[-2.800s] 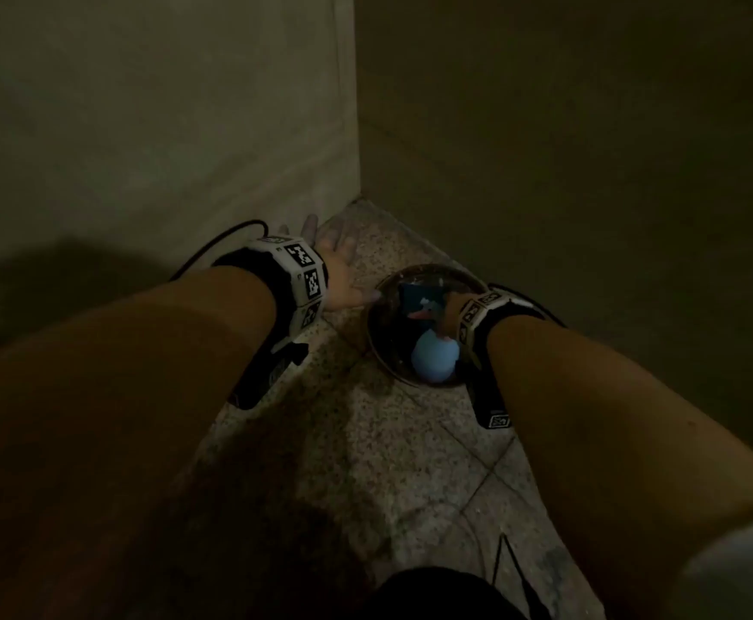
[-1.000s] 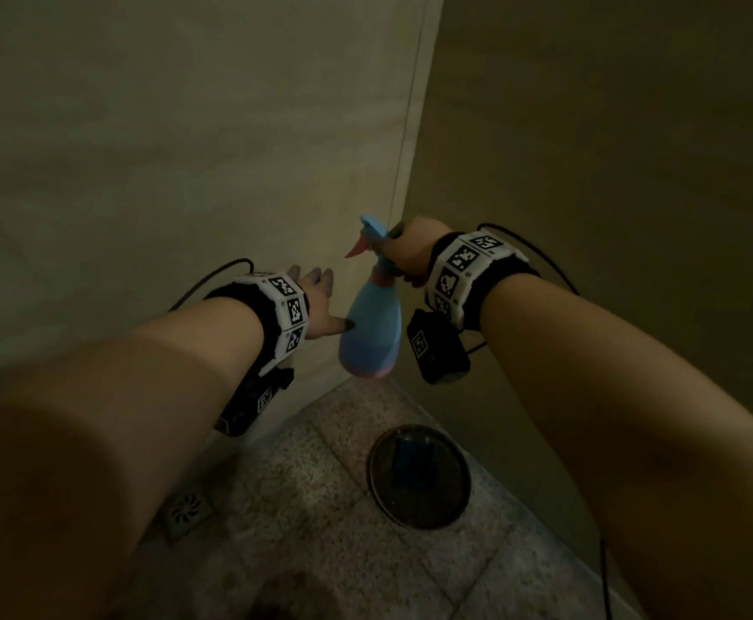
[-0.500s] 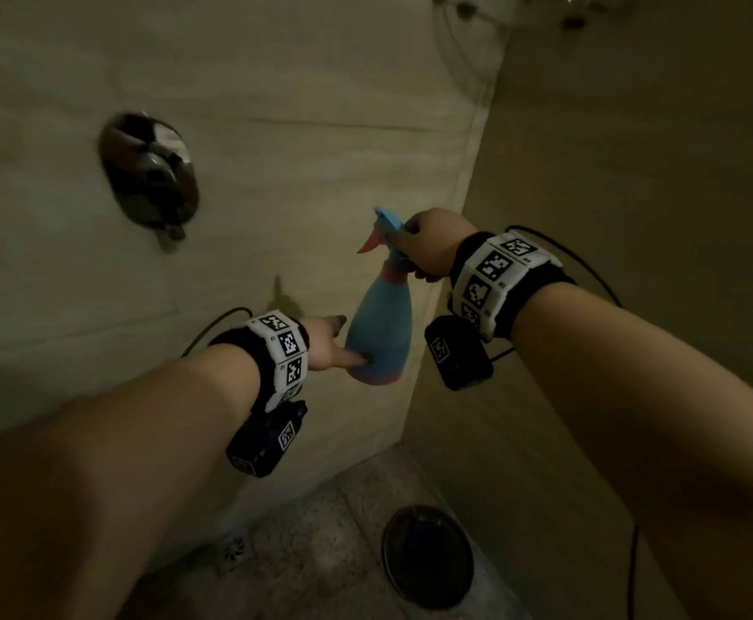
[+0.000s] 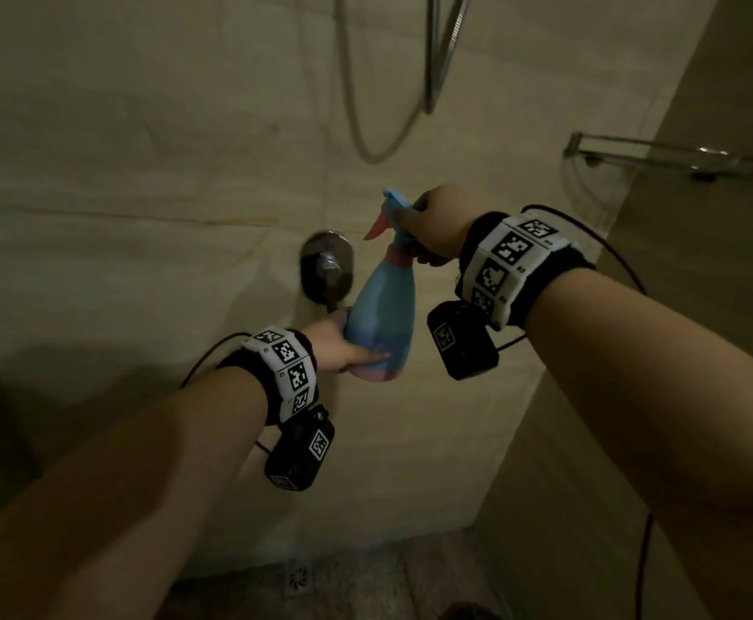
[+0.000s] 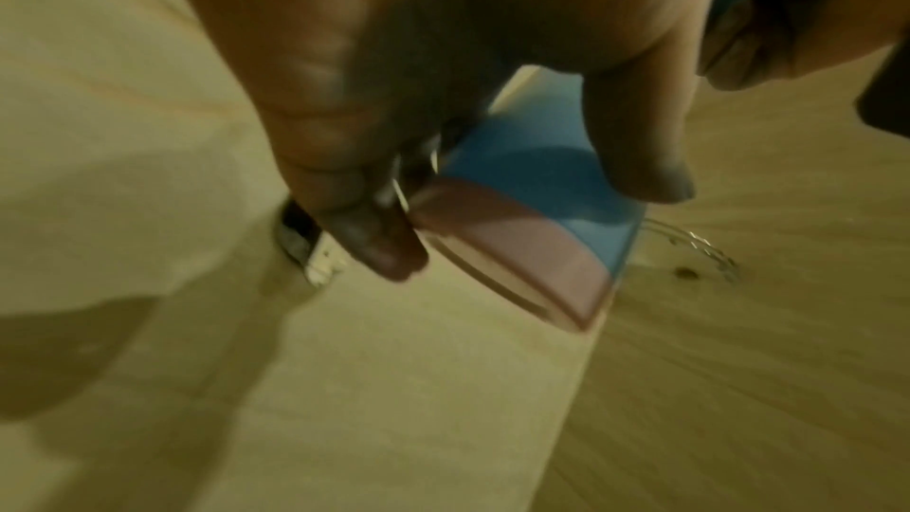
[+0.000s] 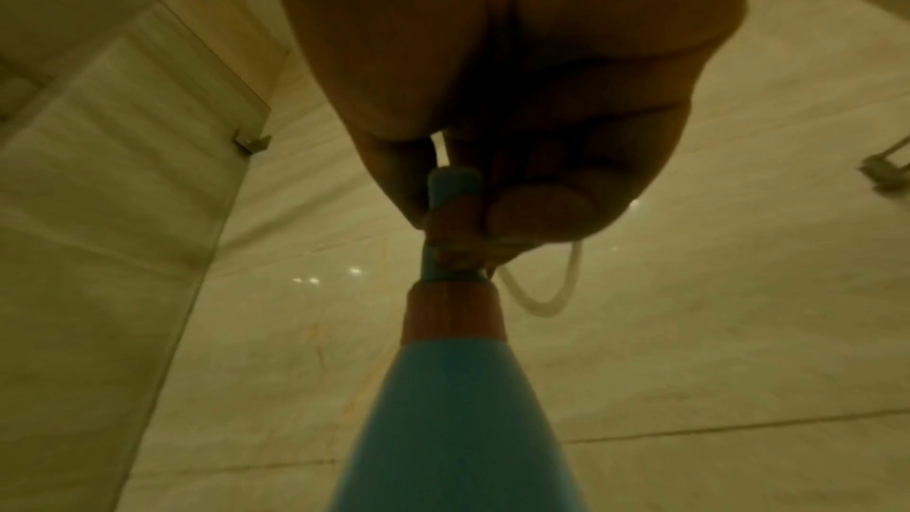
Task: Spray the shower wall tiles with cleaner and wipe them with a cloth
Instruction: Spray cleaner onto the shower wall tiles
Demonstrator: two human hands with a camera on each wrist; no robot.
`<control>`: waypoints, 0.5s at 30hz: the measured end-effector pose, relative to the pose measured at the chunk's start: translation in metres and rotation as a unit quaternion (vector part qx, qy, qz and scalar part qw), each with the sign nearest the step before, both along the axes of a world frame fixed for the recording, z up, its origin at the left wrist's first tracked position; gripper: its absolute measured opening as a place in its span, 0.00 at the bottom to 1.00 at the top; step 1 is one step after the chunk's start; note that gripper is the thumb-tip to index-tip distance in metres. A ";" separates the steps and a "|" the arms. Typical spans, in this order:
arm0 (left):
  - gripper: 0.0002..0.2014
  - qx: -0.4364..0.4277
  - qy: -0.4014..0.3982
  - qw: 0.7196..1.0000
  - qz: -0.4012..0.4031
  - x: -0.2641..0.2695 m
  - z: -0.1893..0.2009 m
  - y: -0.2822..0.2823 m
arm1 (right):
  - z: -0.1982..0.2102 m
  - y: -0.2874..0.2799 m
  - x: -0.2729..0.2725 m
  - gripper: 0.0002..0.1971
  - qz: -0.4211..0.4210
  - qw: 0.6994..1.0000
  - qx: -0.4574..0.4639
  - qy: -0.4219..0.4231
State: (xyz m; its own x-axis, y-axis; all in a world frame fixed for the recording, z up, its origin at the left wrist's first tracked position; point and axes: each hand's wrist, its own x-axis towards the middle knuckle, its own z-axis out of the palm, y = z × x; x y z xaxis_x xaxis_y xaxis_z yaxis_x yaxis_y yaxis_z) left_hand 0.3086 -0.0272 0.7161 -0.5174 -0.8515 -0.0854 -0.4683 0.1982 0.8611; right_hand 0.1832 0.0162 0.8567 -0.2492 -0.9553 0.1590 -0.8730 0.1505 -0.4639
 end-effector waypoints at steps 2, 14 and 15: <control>0.43 -0.020 0.027 0.998 0.046 0.018 0.011 -0.005 | 0.011 -0.010 0.022 0.27 0.015 0.999 -0.025 -0.017; 0.43 -0.055 0.166 0.973 0.149 0.164 0.053 -0.060 | 0.024 -0.076 0.159 0.22 0.221 0.960 -0.130 -0.114; 0.41 -0.052 0.170 0.973 0.144 0.175 0.057 -0.066 | 0.022 -0.082 0.171 0.21 0.225 0.955 -0.129 -0.142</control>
